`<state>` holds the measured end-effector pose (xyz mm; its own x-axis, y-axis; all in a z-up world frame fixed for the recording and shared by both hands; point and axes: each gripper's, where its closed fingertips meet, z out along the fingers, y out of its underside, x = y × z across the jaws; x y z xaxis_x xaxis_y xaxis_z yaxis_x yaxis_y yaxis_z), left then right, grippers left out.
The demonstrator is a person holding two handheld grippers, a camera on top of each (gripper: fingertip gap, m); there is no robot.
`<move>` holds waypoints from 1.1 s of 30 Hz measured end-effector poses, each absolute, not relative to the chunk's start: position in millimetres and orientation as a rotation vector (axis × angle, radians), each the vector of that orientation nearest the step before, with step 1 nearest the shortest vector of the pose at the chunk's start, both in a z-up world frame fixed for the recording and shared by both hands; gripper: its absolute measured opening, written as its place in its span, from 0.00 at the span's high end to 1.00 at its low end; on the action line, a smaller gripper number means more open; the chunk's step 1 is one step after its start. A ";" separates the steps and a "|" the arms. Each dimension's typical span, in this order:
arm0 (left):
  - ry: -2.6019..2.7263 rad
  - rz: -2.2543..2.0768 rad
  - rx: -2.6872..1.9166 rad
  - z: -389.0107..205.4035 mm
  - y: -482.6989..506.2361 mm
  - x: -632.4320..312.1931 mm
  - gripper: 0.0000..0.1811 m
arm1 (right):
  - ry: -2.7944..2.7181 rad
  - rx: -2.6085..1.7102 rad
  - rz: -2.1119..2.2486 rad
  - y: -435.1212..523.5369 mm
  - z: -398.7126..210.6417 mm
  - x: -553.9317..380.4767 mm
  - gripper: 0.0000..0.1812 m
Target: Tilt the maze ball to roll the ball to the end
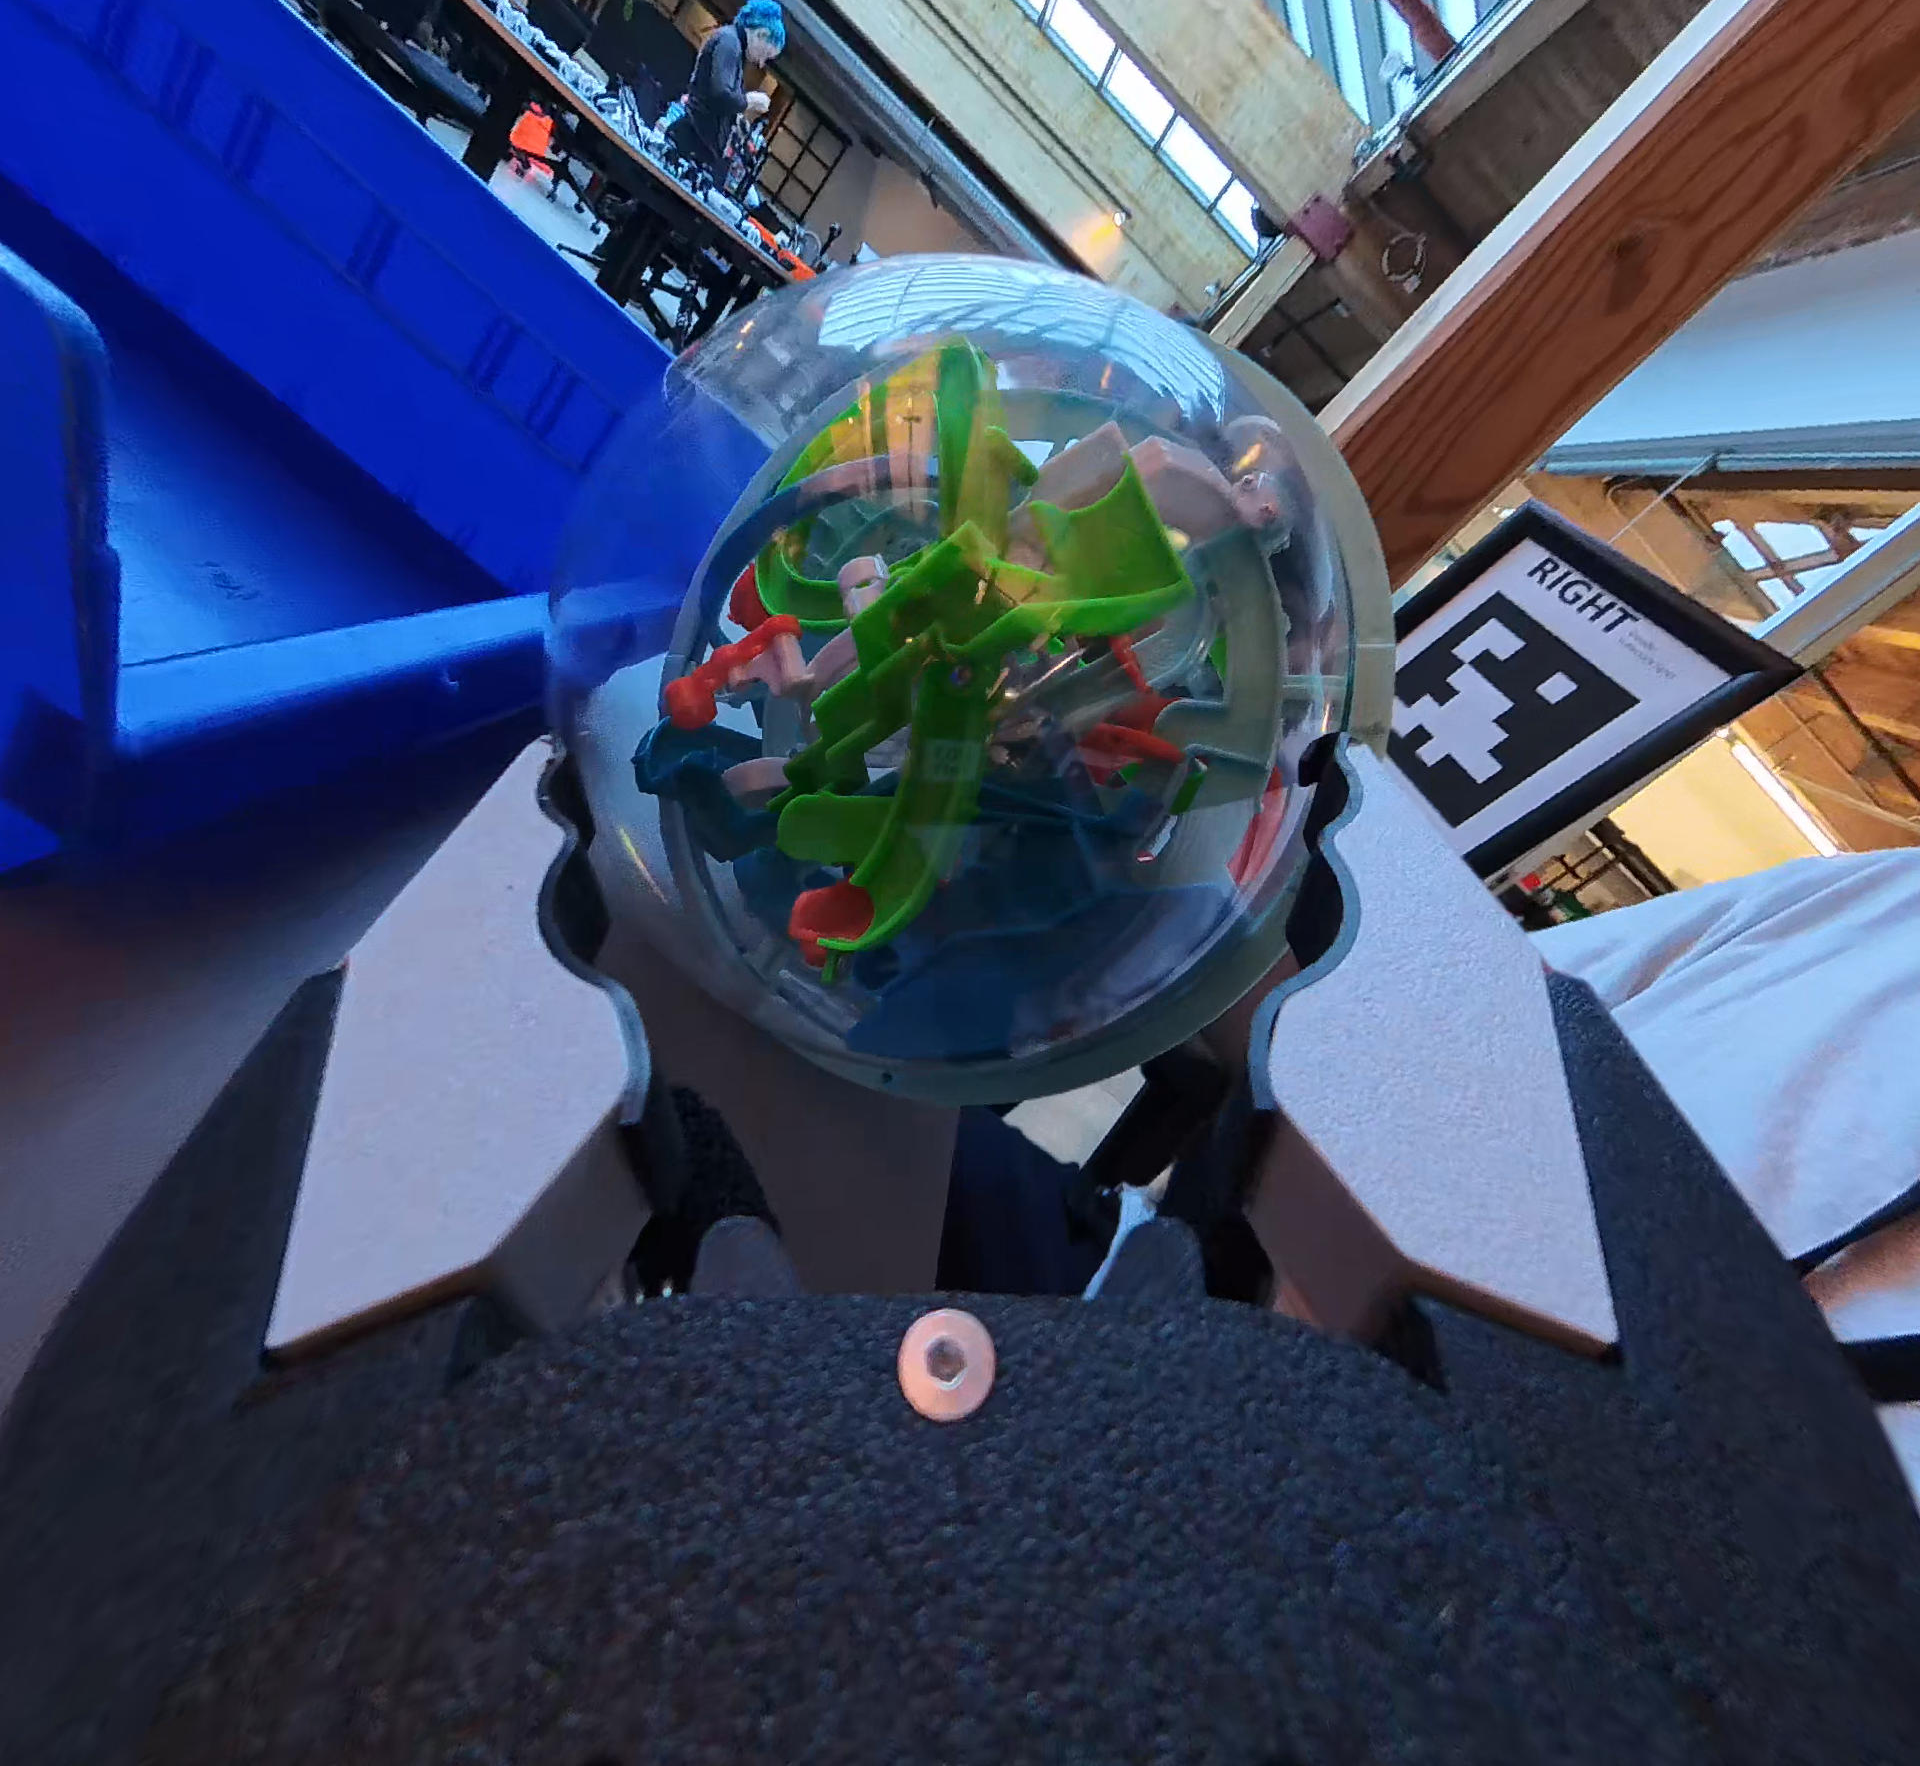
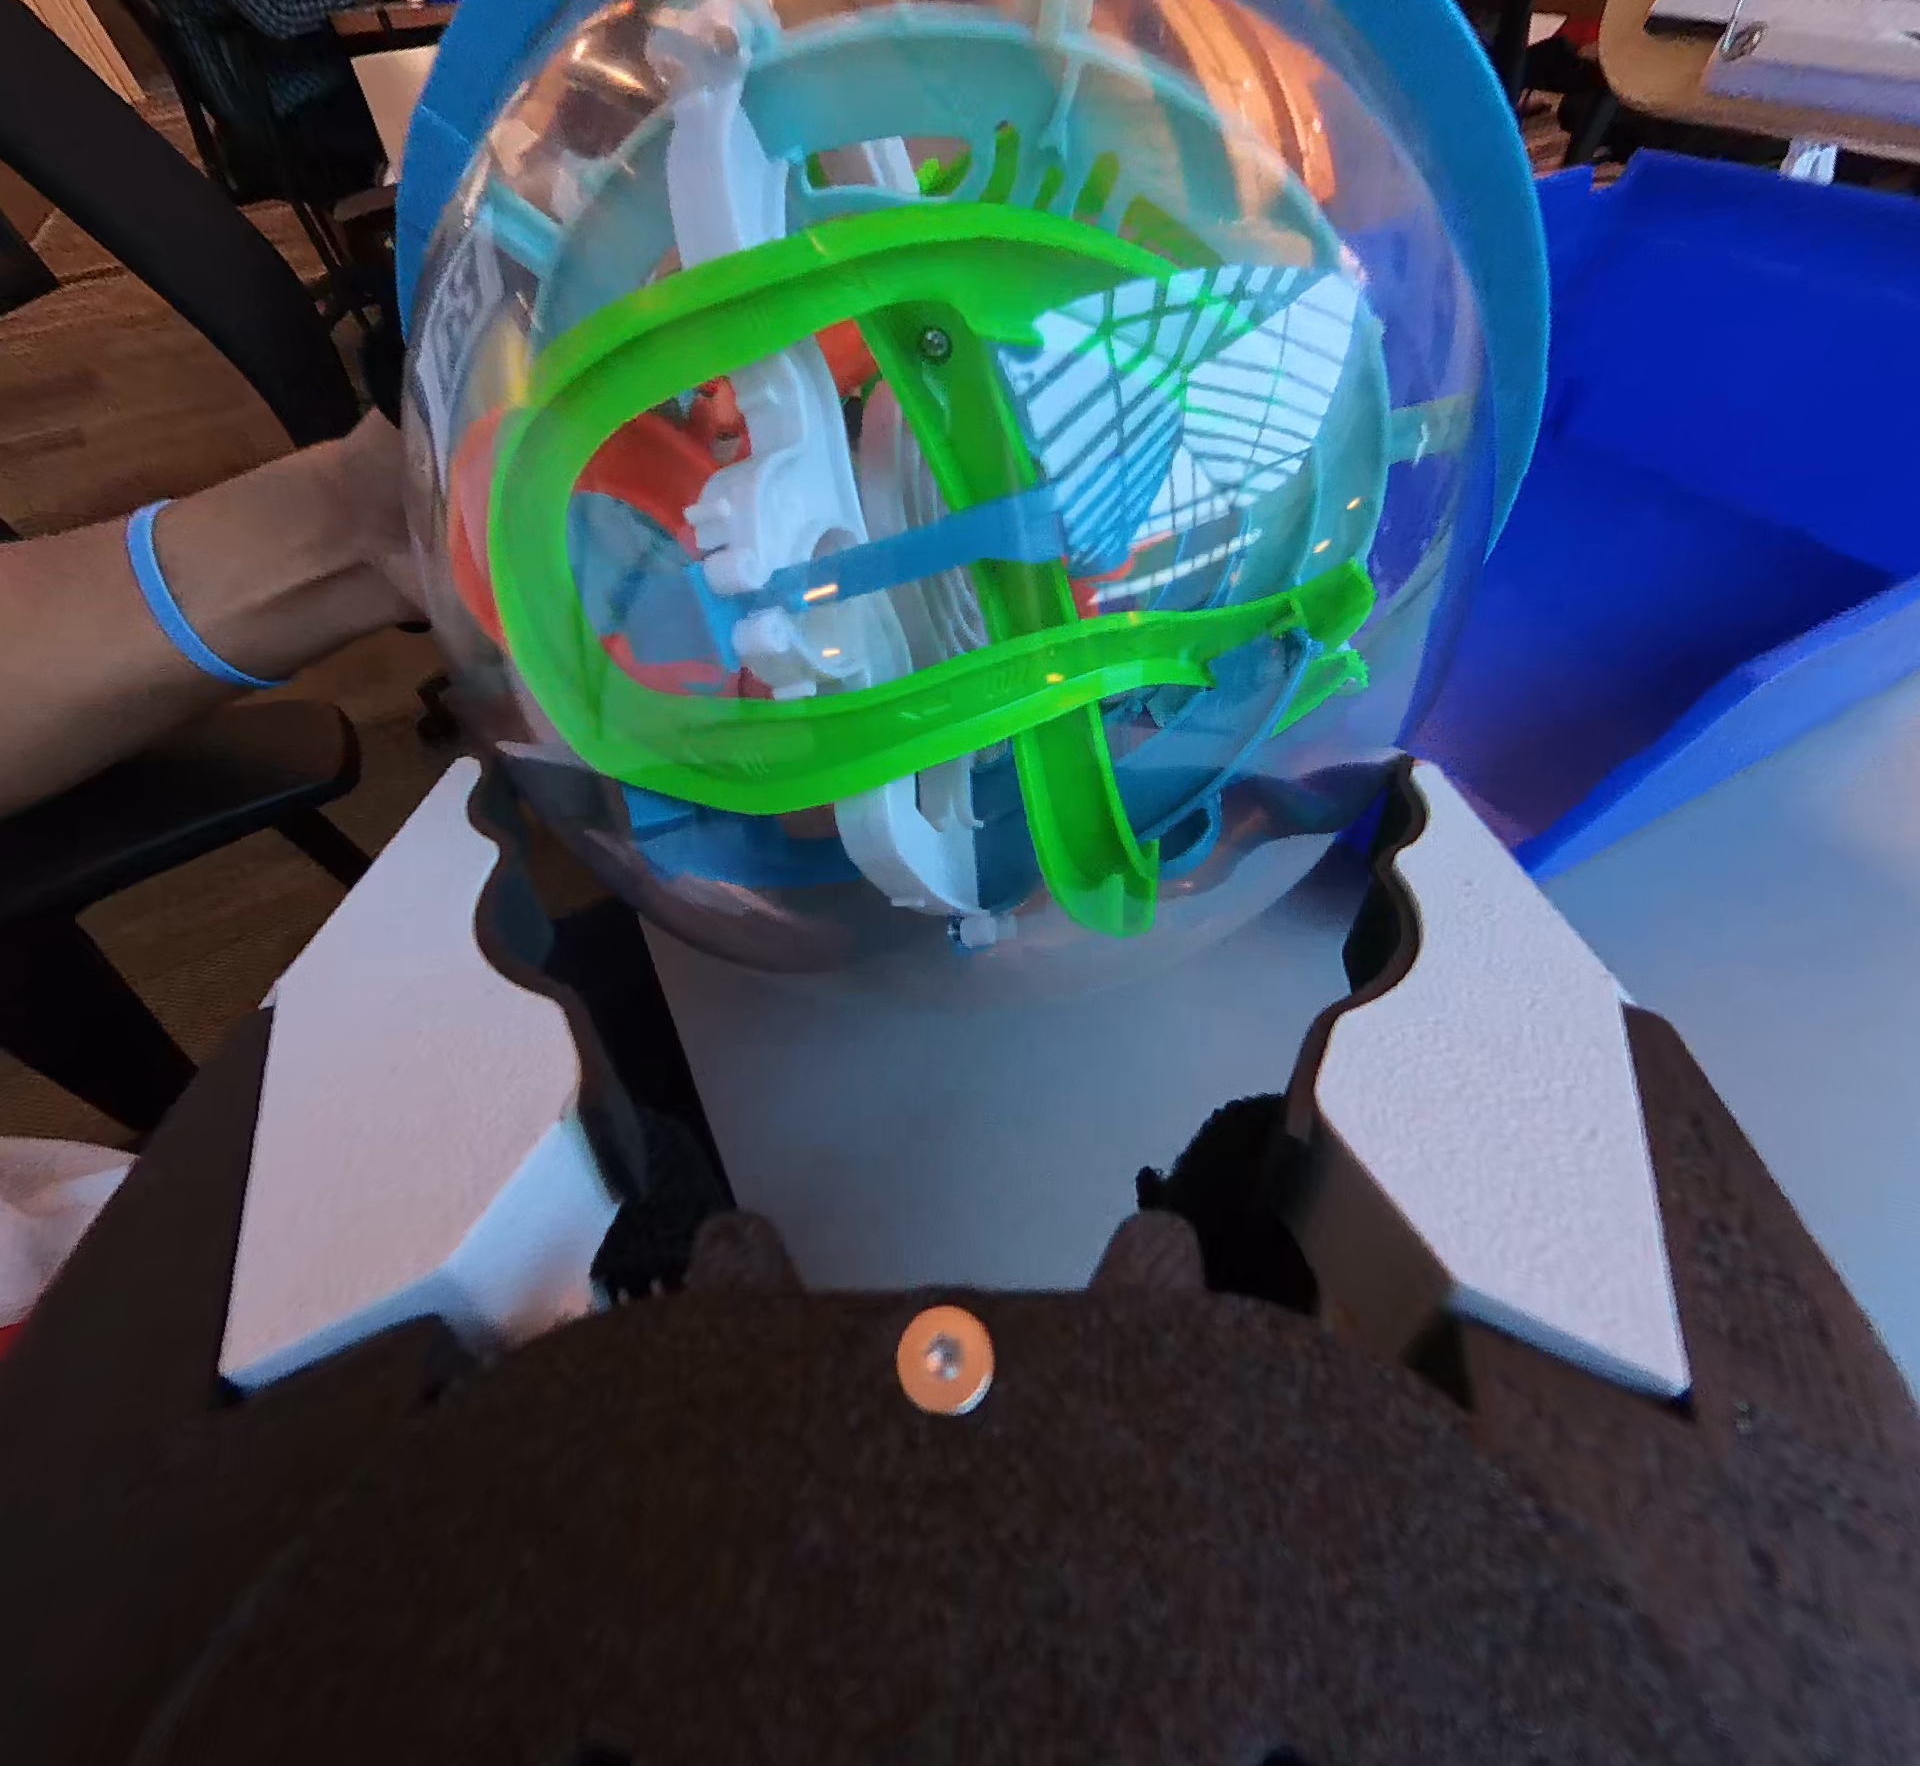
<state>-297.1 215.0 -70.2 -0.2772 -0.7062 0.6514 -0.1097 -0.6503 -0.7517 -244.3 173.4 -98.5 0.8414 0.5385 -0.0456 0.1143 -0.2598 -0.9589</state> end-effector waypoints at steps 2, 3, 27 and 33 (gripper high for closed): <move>0.967 -2.030 -1.545 -63.8 214.8 -297.0 0.26 | -0.505 -1.798 0.425 173.5 -86.2 -243.5 0.15; 0.946 -2.057 -1.529 -60.3 214.4 -297.3 0.26 | -0.513 -1.790 0.418 173.3 -79.3 -243.4 0.15; 0.728 -2.415 -1.022 -6.8 182.9 -315.2 0.27 | -0.943 -1.941 0.088 154.3 26.1 -266.5 0.15; 0.659 -2.373 -0.885 0.1 176.2 -318.1 0.27 | -1.100 -1.986 -0.034 150.0 35.8 -268.5 0.15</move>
